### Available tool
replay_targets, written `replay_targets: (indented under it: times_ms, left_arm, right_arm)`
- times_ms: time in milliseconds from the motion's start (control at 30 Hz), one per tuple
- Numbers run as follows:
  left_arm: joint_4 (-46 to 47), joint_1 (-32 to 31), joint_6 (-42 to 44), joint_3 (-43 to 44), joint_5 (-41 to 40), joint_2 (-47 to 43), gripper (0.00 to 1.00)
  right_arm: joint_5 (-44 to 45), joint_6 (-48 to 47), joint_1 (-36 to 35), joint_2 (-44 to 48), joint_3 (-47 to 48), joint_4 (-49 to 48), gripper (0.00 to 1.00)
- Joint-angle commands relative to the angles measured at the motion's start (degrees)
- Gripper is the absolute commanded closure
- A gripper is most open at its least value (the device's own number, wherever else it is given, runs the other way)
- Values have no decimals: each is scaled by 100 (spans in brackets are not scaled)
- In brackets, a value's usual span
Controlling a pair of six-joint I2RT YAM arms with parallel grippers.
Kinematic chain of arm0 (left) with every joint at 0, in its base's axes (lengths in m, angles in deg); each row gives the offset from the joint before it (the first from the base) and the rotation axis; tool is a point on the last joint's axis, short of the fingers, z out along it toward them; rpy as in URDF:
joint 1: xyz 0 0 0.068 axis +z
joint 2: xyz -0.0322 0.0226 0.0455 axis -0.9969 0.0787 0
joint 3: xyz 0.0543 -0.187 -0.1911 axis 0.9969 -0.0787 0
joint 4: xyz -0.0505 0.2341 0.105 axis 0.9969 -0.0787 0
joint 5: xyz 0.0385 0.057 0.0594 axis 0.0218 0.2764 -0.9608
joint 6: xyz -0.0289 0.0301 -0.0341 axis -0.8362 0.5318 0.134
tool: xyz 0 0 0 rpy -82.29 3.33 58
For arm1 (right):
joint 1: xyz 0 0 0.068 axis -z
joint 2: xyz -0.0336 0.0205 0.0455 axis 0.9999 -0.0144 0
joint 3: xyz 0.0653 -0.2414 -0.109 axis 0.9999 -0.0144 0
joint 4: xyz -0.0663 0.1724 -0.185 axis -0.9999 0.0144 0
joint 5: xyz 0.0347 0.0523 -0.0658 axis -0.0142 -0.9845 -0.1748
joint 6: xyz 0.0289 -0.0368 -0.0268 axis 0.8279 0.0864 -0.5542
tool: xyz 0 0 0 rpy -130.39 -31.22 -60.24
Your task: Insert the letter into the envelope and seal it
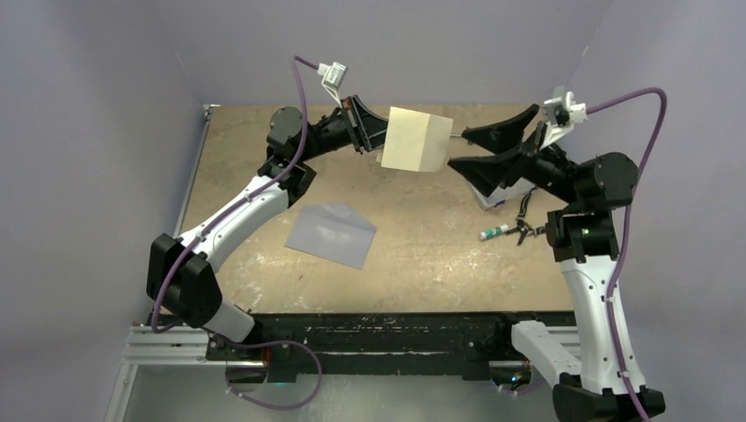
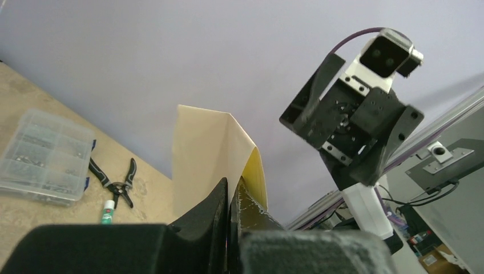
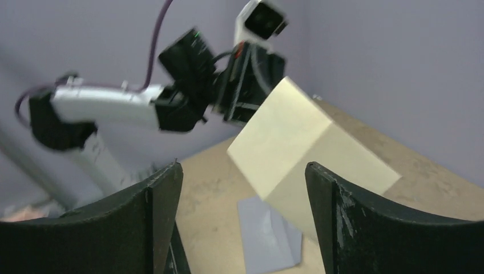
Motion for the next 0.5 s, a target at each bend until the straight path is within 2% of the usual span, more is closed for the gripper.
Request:
replay_targets:
  times_ms: [0,167,467]
  left_arm:
    - [-64,24,602,269,51,-105,100]
    - [521,20,-108,258,323,-94,100]
    - [1346,20,-1753,257,180,-105,100]
  right_arm:
    - [2715,1078,6,223,-95,-17,16]
    - [3047,2029,7,219,-760,-598,4]
    - [2357,3719,-1,-41,-1517,-2587,1]
